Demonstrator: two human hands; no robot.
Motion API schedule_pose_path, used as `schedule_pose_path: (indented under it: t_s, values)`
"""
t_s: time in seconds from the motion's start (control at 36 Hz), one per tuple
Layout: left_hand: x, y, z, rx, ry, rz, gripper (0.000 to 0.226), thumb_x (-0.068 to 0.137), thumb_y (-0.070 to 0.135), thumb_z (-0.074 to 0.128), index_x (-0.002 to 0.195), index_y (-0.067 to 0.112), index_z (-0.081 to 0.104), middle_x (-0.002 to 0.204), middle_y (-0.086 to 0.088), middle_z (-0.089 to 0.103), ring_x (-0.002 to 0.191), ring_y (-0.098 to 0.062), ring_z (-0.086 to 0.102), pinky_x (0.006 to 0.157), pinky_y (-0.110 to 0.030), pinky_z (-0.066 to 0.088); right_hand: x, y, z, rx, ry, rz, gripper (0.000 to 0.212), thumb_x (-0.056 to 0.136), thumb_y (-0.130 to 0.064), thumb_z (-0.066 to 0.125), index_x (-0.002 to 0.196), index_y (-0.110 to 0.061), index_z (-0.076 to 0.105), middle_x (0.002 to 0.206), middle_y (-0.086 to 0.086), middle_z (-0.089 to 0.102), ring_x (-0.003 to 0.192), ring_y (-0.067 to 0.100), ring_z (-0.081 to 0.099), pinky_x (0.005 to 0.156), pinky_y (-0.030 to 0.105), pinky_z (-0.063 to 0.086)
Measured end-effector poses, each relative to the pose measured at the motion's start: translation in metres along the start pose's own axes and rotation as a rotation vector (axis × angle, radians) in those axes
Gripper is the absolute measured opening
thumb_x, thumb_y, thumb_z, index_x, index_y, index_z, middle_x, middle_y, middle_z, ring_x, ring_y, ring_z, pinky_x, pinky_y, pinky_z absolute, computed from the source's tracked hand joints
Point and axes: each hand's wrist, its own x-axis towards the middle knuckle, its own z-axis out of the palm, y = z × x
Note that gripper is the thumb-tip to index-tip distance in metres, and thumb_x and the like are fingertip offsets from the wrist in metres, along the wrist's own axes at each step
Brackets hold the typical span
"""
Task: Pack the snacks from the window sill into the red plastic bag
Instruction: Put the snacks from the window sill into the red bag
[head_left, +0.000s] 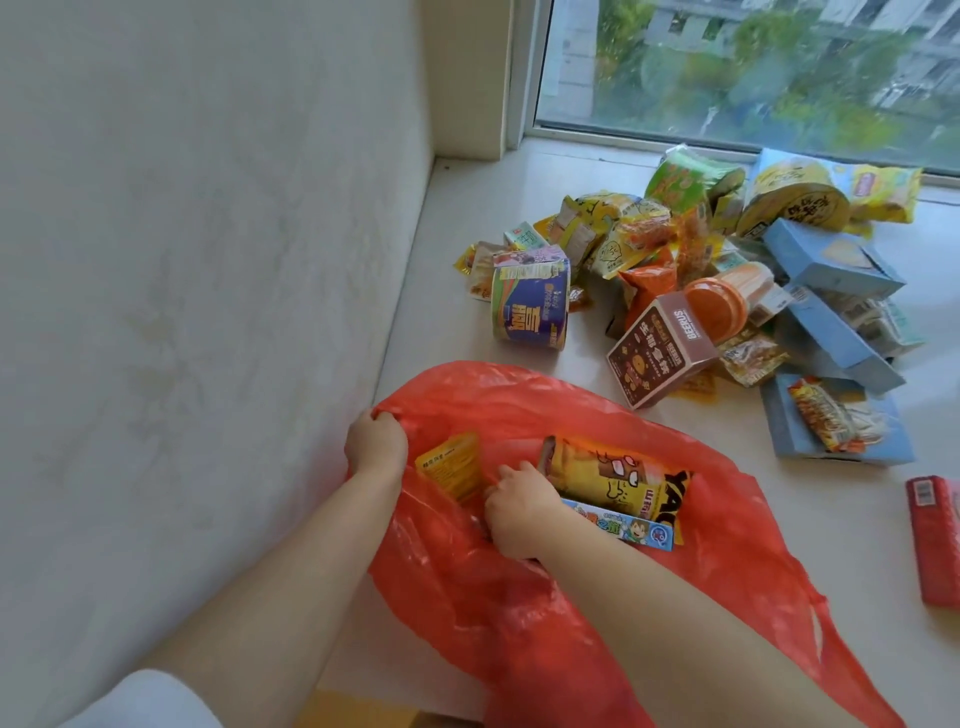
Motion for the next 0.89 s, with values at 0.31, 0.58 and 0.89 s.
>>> schedule_pose_path:
  t_s: [0.31,0.58,0.89]
  values:
    - [-0.022,0.017,0.006,-0.065,-0.286,-0.045,0.027,0.092,0.018,0.040,0.083,0.012,0.065,0.111,-0.016,0.065,0.105,-0.032,0.059,0.094,-0.044,0.048,-0.017,0.037,0.000,0.326,0.860,0.575,0.079,0.062,-0.033,0.074,0.133,-0.025,0.040,0.123,0.006,0.042,0.111,0.025,0.039,0.093,0.043,0.046]
    - [-0.034,0.056,-0.031,0.115,-0.110,0.334,0.019,0.091,0.017,0.051,0.098,0.013,0.068,0.108,-0.013,0.064,0.102,-0.030,0.058,0.082,-0.030,0.040,-0.027,0.090,-0.044,1.151,0.655,0.522,0.032,0.098,-0.022,0.039,0.070,-0.013,0.051,0.068,0.005,0.056,0.073,0.027,0.054,0.066,0.040,0.041]
    - [-0.076,0.071,-0.026,0.436,0.139,1.148,0.072,0.068,0.054,0.057,0.132,0.023,0.040,0.128,-0.004,0.050,0.116,-0.024,0.052,0.094,-0.045,0.044,-0.056,0.104,-0.089,1.135,0.765,0.431,0.031,0.098,-0.020,0.041,0.075,-0.004,0.055,0.068,0.008,0.055,0.064,0.022,0.047,0.057,0.033,0.031]
